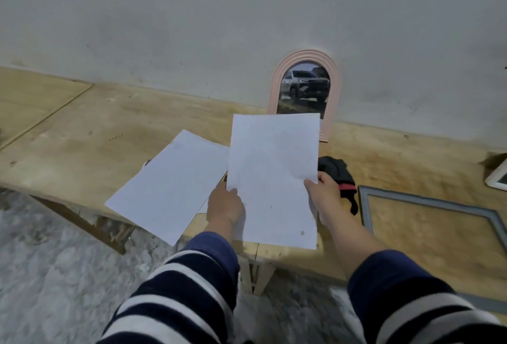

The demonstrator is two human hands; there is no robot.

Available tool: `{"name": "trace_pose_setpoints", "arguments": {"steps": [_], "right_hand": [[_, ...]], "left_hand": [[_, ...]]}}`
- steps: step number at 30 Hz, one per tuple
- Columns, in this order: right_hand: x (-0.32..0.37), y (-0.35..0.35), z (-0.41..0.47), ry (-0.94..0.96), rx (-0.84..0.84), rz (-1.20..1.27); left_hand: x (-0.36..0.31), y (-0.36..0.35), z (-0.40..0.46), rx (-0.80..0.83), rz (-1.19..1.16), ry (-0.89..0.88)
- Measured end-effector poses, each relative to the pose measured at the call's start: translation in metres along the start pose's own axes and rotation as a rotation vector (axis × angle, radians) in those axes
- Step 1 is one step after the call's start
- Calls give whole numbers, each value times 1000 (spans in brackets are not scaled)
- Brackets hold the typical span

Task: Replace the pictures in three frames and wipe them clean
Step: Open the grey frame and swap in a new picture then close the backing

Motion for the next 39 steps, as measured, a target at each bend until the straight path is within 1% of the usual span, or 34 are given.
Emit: {"name": "trace_pose_setpoints", "arguments": {"steps": [4,8,12,14,17,20,22,26,27,30,32,34,36,38,39], "right_hand": [[7,16,-1,-24,-30,79],[17,43,-3,-8,-78,117],[29,84,-2,18,-72,33],[35,108,0,21,-39,-26],[42,145,5,46,-22,-162],[46,184,10,76,-42,-199],[43,207,13,80,-57,-215],[8,259,28,-50,-134,-336],[-4,275,35,-93,-146,-329],[-26,302,32,-191,-145,-200],[-39,316,27,-295,-93,-119],[-49,324,21,-372,2,3],[-58,332,22,-368,27,100],[-61,344,25,-322,-27,154],[-61,352,27,-293,-67,142]], "left_hand": [[-24,3,-5,-13,-121,-90],[-46,-7,-14,73,-173,-161],[-76,-22,-29,129,-276,-188],[-94,-29,-40,174,-369,-177],[-119,-44,-57,203,-540,-113],[-138,-67,-80,171,-570,-131],[-145,-83,-96,138,-603,-114],[-154,-118,-130,65,-723,-11],[-156,-129,-141,50,-754,23],[-160,-156,-162,42,-864,116],[-164,-177,-181,47,-925,170],[-169,-194,-201,53,-993,222],[-171,-210,-217,69,-1049,270],[-170,-221,-234,67,-1048,301],[-166,-226,-240,56,-1032,304]]}}
Point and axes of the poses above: each hand's wrist, its own z-axis towards the middle knuckle, its own y-axis out of the back of the hand, x = y × z, the point moved 1 cm from there along z, towards the middle knuckle, and after that the axes turned 7 degrees about -x, right-handed, at the moved point
